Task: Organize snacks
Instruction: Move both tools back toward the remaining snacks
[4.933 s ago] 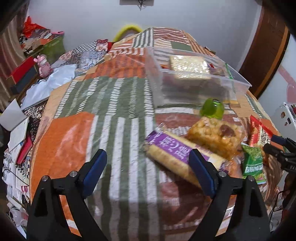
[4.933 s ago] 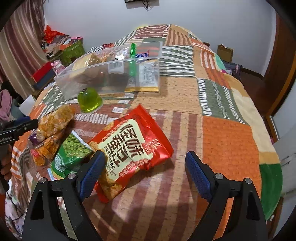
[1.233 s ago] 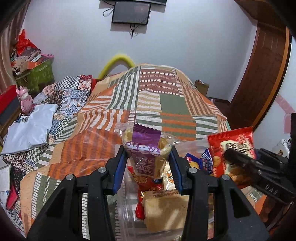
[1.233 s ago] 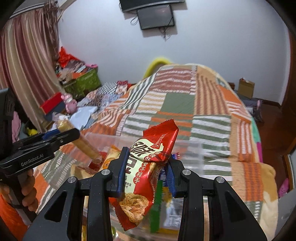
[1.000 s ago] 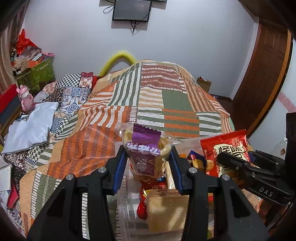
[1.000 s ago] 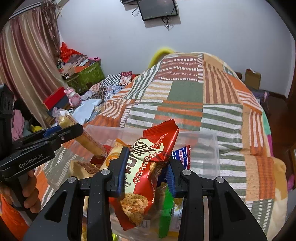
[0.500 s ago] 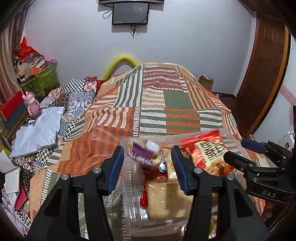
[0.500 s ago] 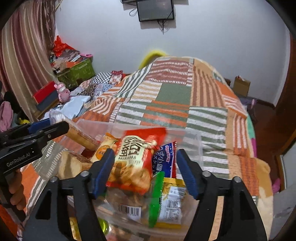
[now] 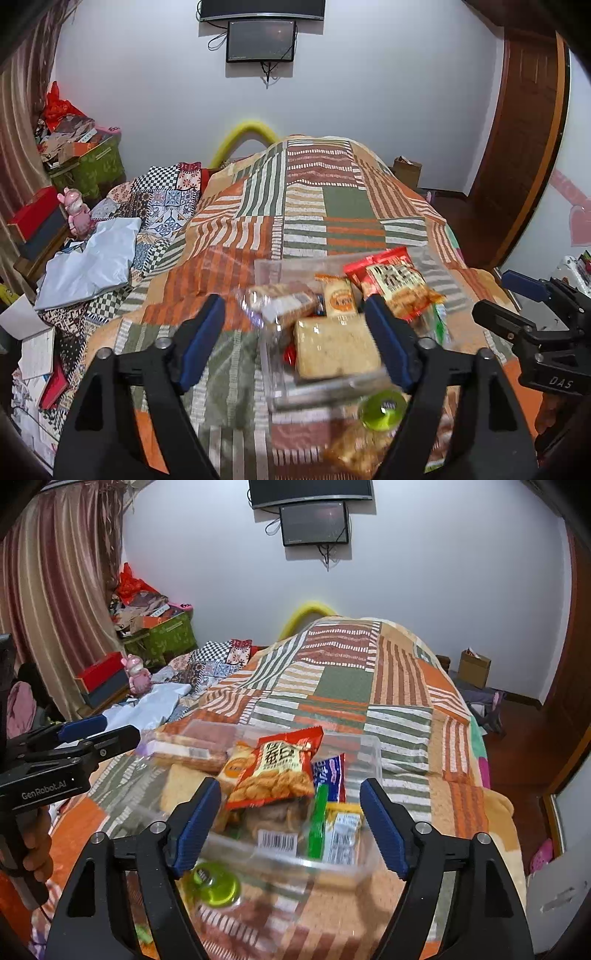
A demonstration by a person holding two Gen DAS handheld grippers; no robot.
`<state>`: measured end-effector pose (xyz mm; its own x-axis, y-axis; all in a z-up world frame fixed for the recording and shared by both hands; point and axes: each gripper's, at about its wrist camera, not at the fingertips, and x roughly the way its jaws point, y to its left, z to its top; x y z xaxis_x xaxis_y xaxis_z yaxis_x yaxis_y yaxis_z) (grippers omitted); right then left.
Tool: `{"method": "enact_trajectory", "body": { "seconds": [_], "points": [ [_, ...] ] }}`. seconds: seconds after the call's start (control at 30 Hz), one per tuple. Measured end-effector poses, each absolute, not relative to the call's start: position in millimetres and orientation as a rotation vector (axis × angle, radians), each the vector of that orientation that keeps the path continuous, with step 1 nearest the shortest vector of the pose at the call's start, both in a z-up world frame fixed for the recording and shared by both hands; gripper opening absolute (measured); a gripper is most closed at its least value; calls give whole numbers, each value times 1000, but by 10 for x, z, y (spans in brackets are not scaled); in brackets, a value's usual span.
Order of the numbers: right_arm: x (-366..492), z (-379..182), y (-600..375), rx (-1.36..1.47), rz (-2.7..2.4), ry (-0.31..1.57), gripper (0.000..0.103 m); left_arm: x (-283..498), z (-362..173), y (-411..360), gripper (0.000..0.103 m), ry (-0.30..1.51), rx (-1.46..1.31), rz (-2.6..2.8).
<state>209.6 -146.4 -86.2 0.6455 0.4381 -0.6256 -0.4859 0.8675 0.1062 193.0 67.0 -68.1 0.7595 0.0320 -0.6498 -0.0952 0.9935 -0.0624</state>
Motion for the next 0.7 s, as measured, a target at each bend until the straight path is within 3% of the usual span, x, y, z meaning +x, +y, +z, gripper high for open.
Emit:
{"method": "enact_trajectory", "body": {
  "seconds": [0.33, 0.7],
  "points": [
    [1599, -1021, -1542, -74, 546, 730, 80, 1384, -860, 528, 86, 772, -97, 32],
    [1173, -1643, -1452, -46, 592, 918, 80, 902, -1270, 418, 86, 873, -104, 3]
  ]
}}
